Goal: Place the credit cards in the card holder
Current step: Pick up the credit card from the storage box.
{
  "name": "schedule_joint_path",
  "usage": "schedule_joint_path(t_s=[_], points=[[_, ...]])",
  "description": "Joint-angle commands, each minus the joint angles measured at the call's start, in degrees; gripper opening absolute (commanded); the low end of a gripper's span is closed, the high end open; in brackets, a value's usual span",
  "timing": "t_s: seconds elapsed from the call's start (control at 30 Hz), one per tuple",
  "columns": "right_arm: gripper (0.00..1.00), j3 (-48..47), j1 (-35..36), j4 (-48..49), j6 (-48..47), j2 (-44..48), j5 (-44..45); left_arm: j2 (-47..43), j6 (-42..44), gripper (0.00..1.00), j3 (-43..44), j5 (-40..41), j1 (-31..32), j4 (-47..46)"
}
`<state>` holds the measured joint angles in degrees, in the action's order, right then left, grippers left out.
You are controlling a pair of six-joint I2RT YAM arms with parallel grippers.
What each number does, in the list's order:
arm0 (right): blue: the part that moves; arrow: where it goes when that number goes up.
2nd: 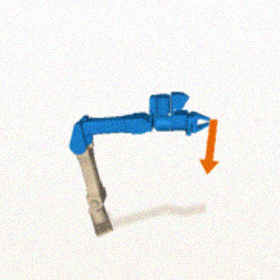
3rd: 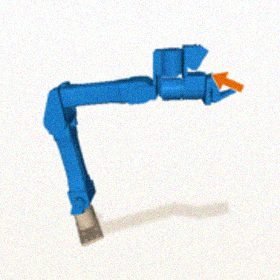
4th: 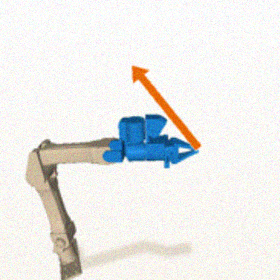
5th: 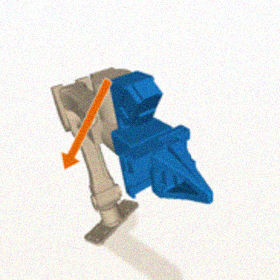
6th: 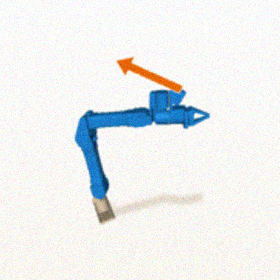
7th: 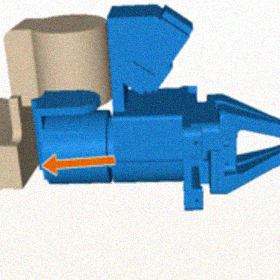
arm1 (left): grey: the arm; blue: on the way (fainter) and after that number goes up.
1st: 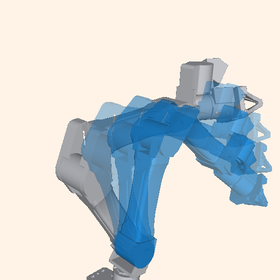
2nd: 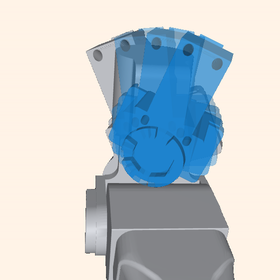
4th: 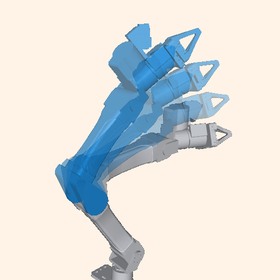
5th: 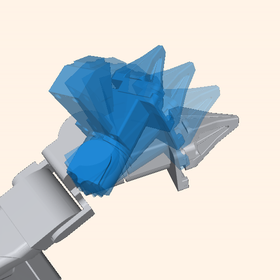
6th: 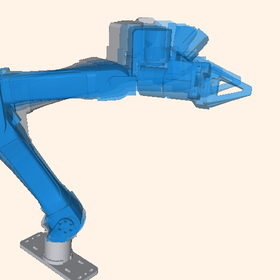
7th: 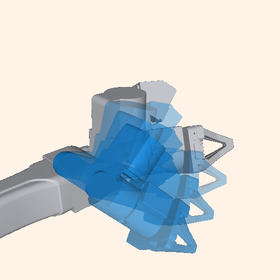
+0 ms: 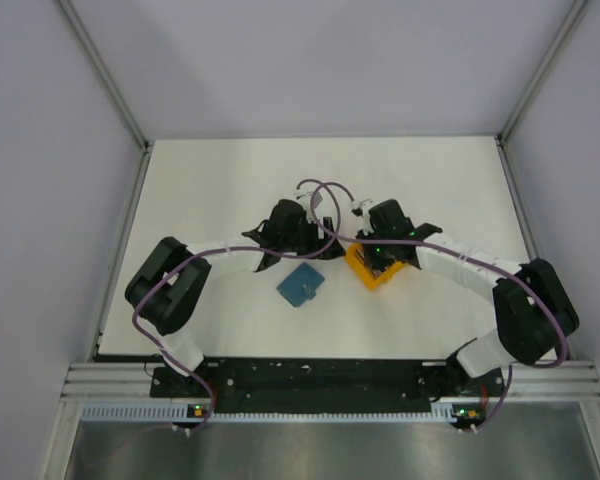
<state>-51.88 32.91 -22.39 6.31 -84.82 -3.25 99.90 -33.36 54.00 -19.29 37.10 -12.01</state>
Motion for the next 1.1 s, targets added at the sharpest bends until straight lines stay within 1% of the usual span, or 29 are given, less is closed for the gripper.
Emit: schedule_joint_path(t_s=[0.0,0.1,0.17,0.23,0.33,0.4,0.47,0.53,0.57,0.7,0.73,0.83,0.93,0.97,1.03,1.07], points=[[0.0,-3.23,0.76,0.42,-0.24,0.52,1.22,0.12,-0.39,0.75,1.2,-0.75,-0.45,-2.49],[0.0,-4.46,0.93,0.51,0.28,2.89,1.22,-0.23,-0.21,0.75,1.2,-0.66,-0.45,-2.4],[0.0,-5.86,1.11,-1.15,1.25,4.83,2.45,-0.93,-0.12,0.75,0.94,0.12,-0.45,-2.23],[0.0,-7.88,1.2,-3.44,2.91,6.41,6.48,-1.81,0.05,0.76,0.67,1.26,-0.54,-1.7],[0.0,-9.12,1.37,-5.99,6.69,8.17,12.28,-3.56,0.05,0.82,-0.03,3.02,-0.63,-1.35],[0.0,-9.73,1.55,-8.27,11.6,8.53,16.85,-4.27,0.23,0.83,-0.12,3.82,-0.63,-0.82],[0.0,-9.3,1.81,-8.37,15.74,9.05,18.79,-5.06,0.32,0.84,-0.3,5.04,-0.54,-0.21],[0.0,-9.56,4.08,-9.33,20.39,9.14,25.62,-5.76,0.32,0.92,-0.47,6.36,-0.63,0.41],[0.0,-9.56,5.92,-9.6,21.98,9.14,30.1,-6.2,0.4,0.98,-0.56,7.24,-0.63,1.02],[0.0,-11.13,11.73,-12.05,29.96,8.53,45.48,-8.66,1.02,0.98,-0.65,11.36,-0.63,4.09],[0.0,-12.18,12.35,-13.28,31.56,8.0,46.91,-9.28,1.11,0.98,-0.82,13.38,-0.63,4.88],[0.0,-14.91,13.5,-16.01,35.26,6.33,49.12,-11.91,0.85,0.98,-1.87,18.74,-0.63,7.43],[0.0,-16.15,14.11,-16.63,37.01,6.06,48.08,-15.25,-1.08,0.98,-4.5,27.35,-0.89,10.16],[0.0,-16.06,14.29,-16.37,38.16,6.5,46.33,-17.17,-1.52,0.98,-5.65,28.85,-1.15,10.43],[0.0,-15.19,14.38,-12.52,35.1,7.38,39.32,-20.34,-2.58,0.98,-8.46,32.19,-1.85,11.04],[0.0,-14.66,14.38,-11.72,36.14,7.73,37.02,-22.01,-2.93,0.98,-10.04,33.25,-2.55,11.57]])
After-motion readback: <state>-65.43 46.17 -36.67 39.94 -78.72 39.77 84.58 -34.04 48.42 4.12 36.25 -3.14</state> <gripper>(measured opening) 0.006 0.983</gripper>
